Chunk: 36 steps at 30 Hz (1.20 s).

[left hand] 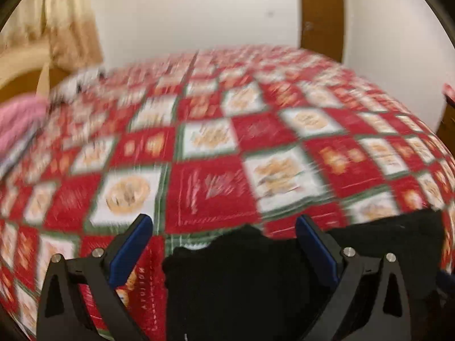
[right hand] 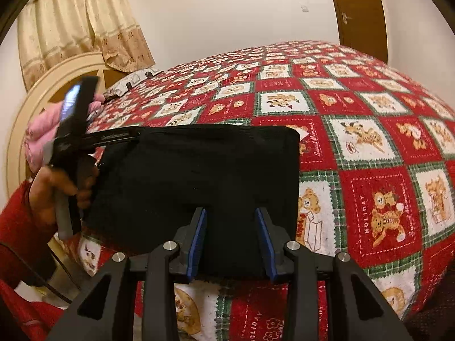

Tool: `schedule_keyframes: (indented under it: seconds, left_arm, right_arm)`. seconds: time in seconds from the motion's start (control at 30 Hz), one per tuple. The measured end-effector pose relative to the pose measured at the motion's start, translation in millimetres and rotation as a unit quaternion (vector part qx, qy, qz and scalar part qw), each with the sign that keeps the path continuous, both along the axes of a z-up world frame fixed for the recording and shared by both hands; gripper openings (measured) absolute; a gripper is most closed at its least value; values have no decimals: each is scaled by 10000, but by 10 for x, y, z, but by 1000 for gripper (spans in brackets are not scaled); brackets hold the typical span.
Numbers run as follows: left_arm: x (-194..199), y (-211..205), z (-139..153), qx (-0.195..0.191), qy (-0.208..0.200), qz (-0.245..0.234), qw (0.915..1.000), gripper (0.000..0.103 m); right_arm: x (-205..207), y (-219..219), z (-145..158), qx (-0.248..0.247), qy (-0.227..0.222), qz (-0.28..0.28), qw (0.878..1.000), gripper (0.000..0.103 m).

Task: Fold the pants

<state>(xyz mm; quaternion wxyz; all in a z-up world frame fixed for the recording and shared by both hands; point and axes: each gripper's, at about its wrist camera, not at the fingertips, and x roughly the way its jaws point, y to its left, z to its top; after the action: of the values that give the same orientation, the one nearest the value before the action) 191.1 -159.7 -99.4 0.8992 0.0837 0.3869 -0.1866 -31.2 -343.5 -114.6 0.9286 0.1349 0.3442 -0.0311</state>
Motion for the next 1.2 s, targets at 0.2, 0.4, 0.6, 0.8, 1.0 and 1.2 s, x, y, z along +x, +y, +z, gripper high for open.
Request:
schedule_keyframes:
  seconds: [0.2,0.4,0.6,0.8,1.0,1.2]
  left_arm:
    - [51,94,-114,-103,476,101,9988,103]
    - [-284,282,191,-121,74,58,9999,103]
    - [-570,567,145,102,-236,121,9996,103]
    - [-591,584,-149,11,87,209,9997,103]
    - [-639,536,-134,161,-25,306,9994,103]
    - [-668,540,-133,196,-76,341,9992,103]
  right_arm:
    - [123,342,-15,-749,90,206,9969,82]
    - [14,404,261,-795,-305,82,9963,82]
    - [-80,-13,437,-134,-637,-681,9956,82]
    - [-82,-476,137,1242,-308,-1398,9819,82]
    - [-14,-419,-38,1249,35,-1326,9833,82]
    - [10,-425,-48,1199,90,-1371,9832,82]
